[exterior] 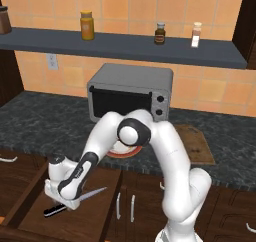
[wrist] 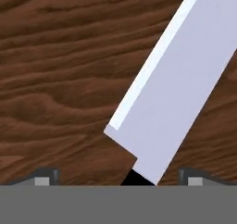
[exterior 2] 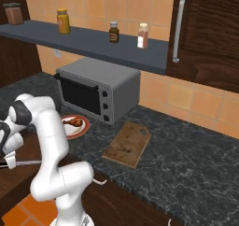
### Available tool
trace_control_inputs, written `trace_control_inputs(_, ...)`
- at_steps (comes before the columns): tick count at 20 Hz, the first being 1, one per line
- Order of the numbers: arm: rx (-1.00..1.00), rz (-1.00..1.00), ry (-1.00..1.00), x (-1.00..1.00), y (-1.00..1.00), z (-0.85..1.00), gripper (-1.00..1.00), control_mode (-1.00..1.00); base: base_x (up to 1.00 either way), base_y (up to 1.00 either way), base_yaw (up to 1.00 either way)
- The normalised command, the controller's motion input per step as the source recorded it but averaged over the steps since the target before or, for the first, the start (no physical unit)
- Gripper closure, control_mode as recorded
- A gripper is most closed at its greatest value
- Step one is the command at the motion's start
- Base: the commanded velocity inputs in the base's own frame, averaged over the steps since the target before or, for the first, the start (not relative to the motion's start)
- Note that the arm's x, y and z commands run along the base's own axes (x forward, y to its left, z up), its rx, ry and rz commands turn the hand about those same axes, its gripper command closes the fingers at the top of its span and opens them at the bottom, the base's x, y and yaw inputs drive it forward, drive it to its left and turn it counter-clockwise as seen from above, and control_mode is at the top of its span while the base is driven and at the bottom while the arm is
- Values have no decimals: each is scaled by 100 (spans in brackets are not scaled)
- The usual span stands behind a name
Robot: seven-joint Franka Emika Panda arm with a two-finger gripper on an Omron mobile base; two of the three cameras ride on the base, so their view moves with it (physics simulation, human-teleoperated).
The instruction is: Pick up the knife from the drawer and place it on the cutting board. Then place the meat from the plate to the cutting board.
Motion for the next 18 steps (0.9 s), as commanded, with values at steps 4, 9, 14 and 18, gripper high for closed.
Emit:
trace_control_inputs(4,0,-8,0,2,2,-46,100,-100,0,0,0)
trace_control_inputs(9,0,-3,2,-11,0,-15,100,-100,0,0,0)
trace_control_inputs(14,-1,1,-15,-83,0,55,100,-100,0,0,0)
trace_control_inputs(18,-1,7,-15,-87,0,100,100,-100,0,0,0)
